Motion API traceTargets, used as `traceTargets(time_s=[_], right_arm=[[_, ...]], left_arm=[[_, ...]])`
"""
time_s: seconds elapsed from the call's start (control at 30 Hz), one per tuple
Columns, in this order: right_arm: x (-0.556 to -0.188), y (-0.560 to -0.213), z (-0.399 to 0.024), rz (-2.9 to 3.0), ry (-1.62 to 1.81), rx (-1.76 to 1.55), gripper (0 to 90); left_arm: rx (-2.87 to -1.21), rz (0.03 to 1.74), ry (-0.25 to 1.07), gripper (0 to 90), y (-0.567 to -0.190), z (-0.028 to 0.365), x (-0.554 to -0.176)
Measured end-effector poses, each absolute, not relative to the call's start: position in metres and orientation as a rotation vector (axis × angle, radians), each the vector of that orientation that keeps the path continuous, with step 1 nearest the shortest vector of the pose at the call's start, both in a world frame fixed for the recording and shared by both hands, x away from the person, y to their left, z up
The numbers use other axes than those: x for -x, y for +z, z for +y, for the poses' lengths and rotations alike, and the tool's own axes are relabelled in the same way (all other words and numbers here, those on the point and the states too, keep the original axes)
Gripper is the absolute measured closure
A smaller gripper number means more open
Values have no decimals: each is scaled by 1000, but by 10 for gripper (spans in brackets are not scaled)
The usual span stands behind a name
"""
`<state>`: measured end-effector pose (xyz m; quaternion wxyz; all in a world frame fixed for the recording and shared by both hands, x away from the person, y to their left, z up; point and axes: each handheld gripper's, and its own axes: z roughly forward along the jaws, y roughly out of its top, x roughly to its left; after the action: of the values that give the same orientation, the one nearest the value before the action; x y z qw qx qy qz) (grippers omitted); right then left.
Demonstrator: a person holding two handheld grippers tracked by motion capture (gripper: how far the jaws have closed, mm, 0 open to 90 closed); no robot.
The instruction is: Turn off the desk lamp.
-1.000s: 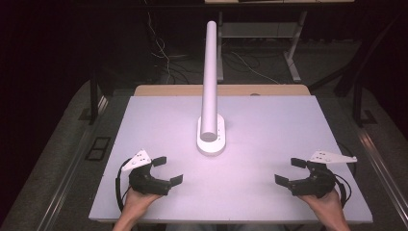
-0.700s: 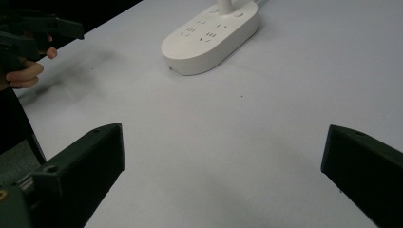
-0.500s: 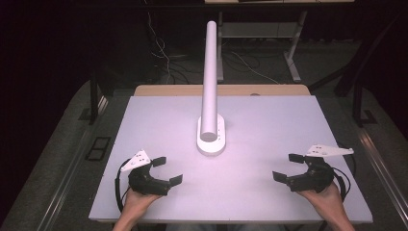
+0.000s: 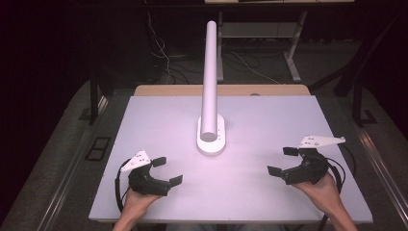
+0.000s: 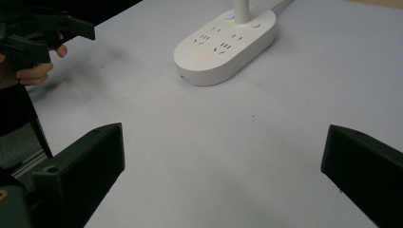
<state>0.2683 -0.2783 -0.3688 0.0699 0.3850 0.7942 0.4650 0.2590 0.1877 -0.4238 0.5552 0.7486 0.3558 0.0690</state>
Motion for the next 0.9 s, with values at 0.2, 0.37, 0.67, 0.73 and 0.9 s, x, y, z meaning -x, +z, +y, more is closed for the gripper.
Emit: traceTargets(time_s=[0.2, 0.37, 0.67, 0.73, 0.9], right_arm=[[-279, -363, -273, 2414, 1387, -1128, 7], [-288, -357, -266, 2425, 1378, -1116, 7], [-304, -346, -255, 2446, 1381, -1101, 7], [-307, -345, -254, 2449, 1377, -1092, 17], [-318, -343, -249, 2463, 1387, -1073, 43]], left_arm=[[-1768, 841, 163, 0, -424, 188, -259], [-1763, 843, 160, 0, -424, 188, -259], [-1764, 840, 159, 0, -424, 188, -259], [-1759, 842, 159, 0, -424, 188, -259], [-1761, 840, 167, 0, -424, 189, -259]])
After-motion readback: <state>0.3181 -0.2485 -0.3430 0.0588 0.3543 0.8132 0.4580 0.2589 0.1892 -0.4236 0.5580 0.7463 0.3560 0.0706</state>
